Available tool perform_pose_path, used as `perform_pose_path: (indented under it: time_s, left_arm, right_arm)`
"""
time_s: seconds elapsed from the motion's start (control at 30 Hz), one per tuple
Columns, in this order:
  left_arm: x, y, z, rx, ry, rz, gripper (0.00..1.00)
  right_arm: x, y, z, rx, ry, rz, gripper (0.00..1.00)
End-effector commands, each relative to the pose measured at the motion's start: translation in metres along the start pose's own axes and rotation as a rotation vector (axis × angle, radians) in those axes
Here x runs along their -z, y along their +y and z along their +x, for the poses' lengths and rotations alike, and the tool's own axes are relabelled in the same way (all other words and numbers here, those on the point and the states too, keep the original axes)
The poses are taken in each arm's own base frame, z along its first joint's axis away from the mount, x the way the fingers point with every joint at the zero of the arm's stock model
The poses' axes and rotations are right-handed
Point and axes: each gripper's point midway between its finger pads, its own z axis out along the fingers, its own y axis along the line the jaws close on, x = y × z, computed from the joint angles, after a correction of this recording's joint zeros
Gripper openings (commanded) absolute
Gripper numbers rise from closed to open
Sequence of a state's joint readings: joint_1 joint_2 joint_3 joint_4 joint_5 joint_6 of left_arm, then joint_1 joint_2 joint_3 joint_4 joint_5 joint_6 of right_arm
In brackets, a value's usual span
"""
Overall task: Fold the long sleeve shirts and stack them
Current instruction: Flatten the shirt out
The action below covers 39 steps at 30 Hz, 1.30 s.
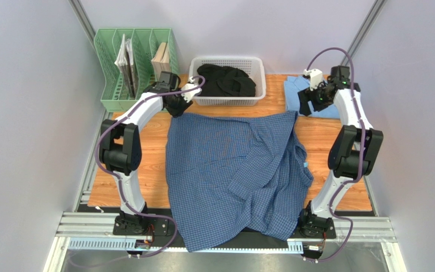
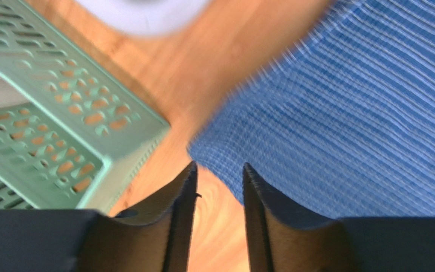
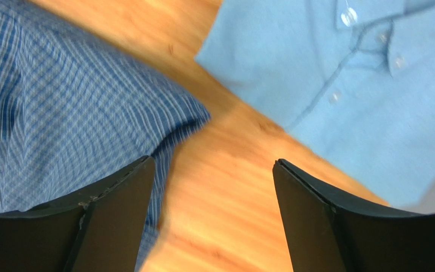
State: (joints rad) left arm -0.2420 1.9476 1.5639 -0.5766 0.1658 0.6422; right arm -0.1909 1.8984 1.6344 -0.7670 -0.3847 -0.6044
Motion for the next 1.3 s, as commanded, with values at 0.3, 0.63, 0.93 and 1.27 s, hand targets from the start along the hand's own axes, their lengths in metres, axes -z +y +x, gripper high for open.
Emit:
perform_pose_path:
  time_s: [0.3, 0.63, 0.93, 1.27]
  left_arm:
    - [0.056, -0.130, 0.071, 0.001, 0.163, 0.391, 0.50]
    - [0.010, -0.095, 0.115, 0.002, 0.394, 0.299, 0.26]
    - [-0.001, -0.062, 0.152, 0.033, 0.490, 0.252, 0.06]
    - [0.036, -0.077, 0.098, 0.104, 0.264, 0.344, 0.43]
  right_arm:
    - [0.072, 0.132, 0.136, 0.189, 0.350, -0.374, 0.66]
    - [0.017, 0.088, 0.187, 0.215, 0.560, -0.194, 0.38]
    - [0.005, 0.019, 0.187, 0.204, 0.587, -0.046, 0.16]
    - [0.075, 0.099, 0.093, 0.250, 0.231, -0.283, 0.66]
